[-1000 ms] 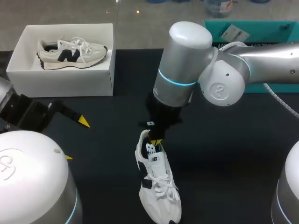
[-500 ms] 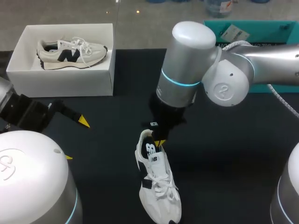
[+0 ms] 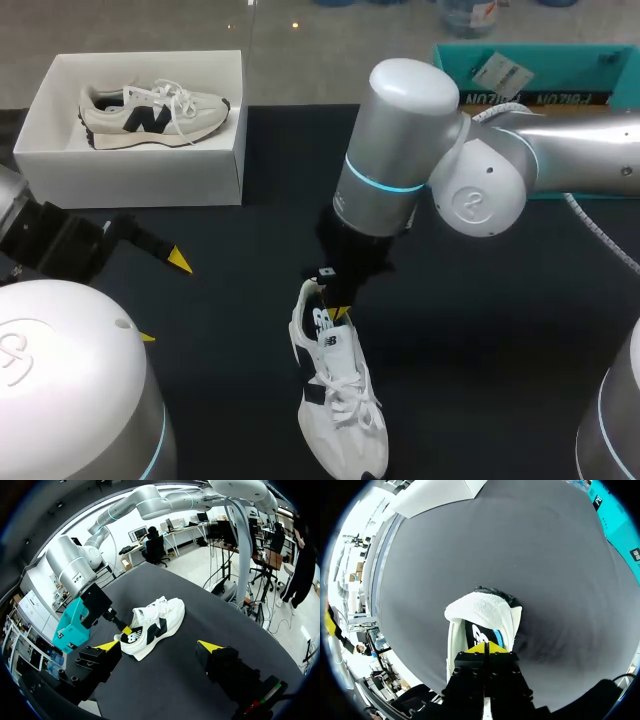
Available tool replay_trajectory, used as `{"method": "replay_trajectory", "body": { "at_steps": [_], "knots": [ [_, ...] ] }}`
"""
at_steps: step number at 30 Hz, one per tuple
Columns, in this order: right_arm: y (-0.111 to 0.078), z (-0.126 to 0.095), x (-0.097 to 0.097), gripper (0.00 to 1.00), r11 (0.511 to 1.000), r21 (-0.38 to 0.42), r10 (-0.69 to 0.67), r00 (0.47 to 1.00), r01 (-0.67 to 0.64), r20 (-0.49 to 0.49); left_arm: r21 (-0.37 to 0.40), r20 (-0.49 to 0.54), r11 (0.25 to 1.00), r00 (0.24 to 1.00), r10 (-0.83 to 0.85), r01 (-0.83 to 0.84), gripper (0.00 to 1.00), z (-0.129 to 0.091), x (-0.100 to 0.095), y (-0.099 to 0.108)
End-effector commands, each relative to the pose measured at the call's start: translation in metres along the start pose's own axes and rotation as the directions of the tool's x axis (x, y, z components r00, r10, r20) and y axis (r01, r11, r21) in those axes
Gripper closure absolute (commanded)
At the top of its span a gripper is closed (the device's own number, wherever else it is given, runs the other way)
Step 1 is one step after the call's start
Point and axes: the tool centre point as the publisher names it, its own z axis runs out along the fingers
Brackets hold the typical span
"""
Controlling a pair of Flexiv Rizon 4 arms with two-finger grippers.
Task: Take the shoe out of the shoebox, open the shoe tongue, remove and reinsert the insole, then place the shoe into the shoebox
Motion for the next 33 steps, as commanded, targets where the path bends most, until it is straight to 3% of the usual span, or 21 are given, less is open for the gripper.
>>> {"method": "replay_trajectory", "body": {
  "at_steps": [1,10,24,33],
  "knots": [
    [-0.005,-0.009,-0.001,1.0,1.0,-0.013,0.007,1.0,-0.007,0.017,-0.003,-0.002,1.0,1.0,0.0,0.0,0.0,0.0,0.0,0.0],
    [-0.004,-0.017,-0.004,1.0,1.0,-0.025,0.01,0.999,-0.009,0.047,-0.003,-0.002,1.0,1.0,0.0,0.0,0.0,0.0,0.0,0.0],
    [0.001,-0.002,-0.011,1.0,1.0,-0.018,0.012,0.999,-0.011,0.047,-0.003,-0.002,1.0,1.0,0.0,0.0,0.0,0.0,0.0,0.0],
    [0.001,-0.005,-0.009,1.0,1.0,-0.025,0.013,0.998,-0.012,0.055,-0.003,-0.002,1.0,1.0,0.0,0.0,0.0,0.0,0.0,0.0]
  ]
}}
